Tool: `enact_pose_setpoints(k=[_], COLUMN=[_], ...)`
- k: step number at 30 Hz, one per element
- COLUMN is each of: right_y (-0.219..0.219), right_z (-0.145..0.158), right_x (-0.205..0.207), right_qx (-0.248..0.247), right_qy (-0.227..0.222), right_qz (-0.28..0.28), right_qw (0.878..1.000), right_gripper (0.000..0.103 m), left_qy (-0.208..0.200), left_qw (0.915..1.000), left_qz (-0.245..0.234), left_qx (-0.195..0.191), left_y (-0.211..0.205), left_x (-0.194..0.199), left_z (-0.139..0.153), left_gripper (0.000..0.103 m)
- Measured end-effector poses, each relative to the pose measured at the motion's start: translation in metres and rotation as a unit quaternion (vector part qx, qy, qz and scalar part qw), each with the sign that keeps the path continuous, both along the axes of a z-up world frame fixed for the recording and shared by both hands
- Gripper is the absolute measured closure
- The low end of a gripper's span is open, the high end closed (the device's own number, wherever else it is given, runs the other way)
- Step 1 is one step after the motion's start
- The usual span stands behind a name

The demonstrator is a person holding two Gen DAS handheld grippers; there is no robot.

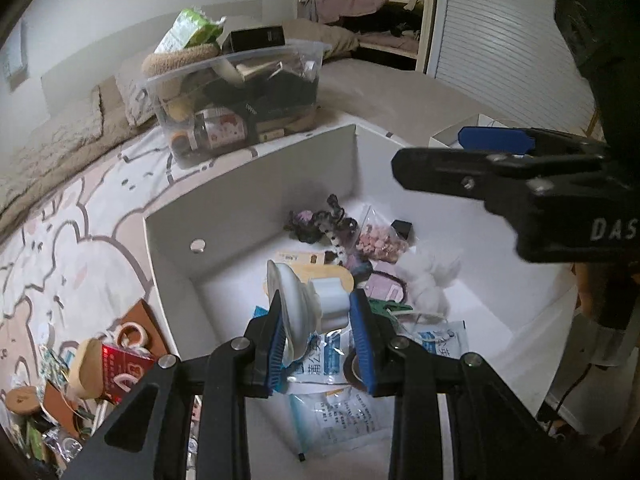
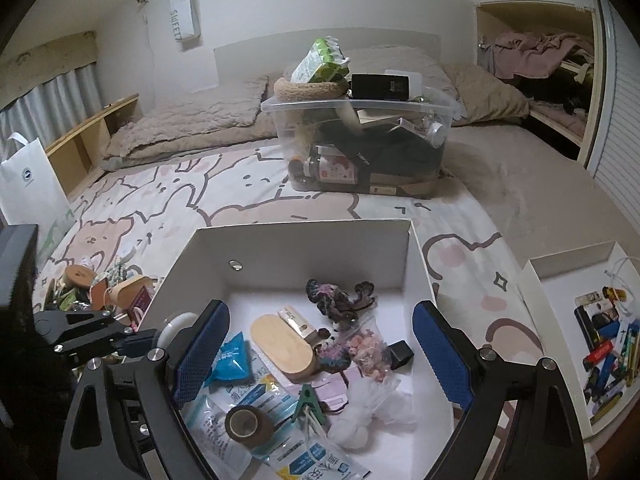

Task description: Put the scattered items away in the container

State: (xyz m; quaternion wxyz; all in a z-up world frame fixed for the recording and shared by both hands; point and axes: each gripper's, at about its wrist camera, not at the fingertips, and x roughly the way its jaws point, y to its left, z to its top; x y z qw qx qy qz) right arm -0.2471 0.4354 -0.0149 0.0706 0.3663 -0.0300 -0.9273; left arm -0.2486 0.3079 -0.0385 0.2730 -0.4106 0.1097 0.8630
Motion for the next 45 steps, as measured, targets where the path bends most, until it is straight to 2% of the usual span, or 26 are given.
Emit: enact_pose_setpoints(k=[1,2,3,4,10,25,28,30,31,36,45], right_y=[0.000,0.001,0.001,0.002,0.004,0.001,0.002,0.003,0.003,0.004,-0.005], right_z=[0.000,0.001,0.001,0.002,0.003,0.003,0.003,0.005,0.006,0.015,0.025], right_x=[0.000,0.001,0.001,0.001,0.002,0.007,0.010,0.014,0.016,0.025,0.036], right_qx=[0.000,0.000,0.000,-0.002,-0.009,0.005,-0.008,-0.012,-0.008,0.012,0.029], right_qy=[0.001,0.003,0.005,0.006,0.008,0.015,0.026,0.042,0.050,0.084,0.095], right_qz=[-0.002,-0.003,-0.004,-0.005,-0.008,-0.010,0.001,0.001,-0.002,-0.018,-0.021], right_qw=[1.000,1.000,1.000,1.000,1.000,1.000,1.000,0.999,0.999,0.996,0.995], right_gripper=[0.010,0.010,0.010,0.010,0.010,0.010,0.010,0.006,0.000,0.000,0.000], left_qy=[-0.003,0.002,0.009,0.020,0.030,0.019,0.021,0.023,0.027,0.066,0.086], left_qw=[1.0000,1.0000,0.9999,0.9997,0.9995,0.9998,0.9997,0.9996,0.9994,0.9965,0.9922], left_qz=[0.000,0.004,0.007,0.008,-0.001,0.004,0.009,0.015,0.021,0.050,0.084], left_qx=[0.003,0.005,0.007,0.012,-0.003,0.006,0.007,0.010,0.011,0.016,0.033], left_y=[-0.001,-0.002,-0.003,-0.005,-0.001,-0.006,-0.010,-0.014,-0.017,-0.031,-0.058], left_x=[-0.001,0.000,0.001,0.003,0.007,0.009,0.010,0.011,0.011,0.017,0.023], left_z=[-0.001,0.000,0.001,0.004,0.006,0.004,0.004,0.005,0.007,0.016,0.036], left_gripper=[0.050,0.014,0.003,0.001,0.001,0.001,0.001,0.001,0.001,0.001,0.001])
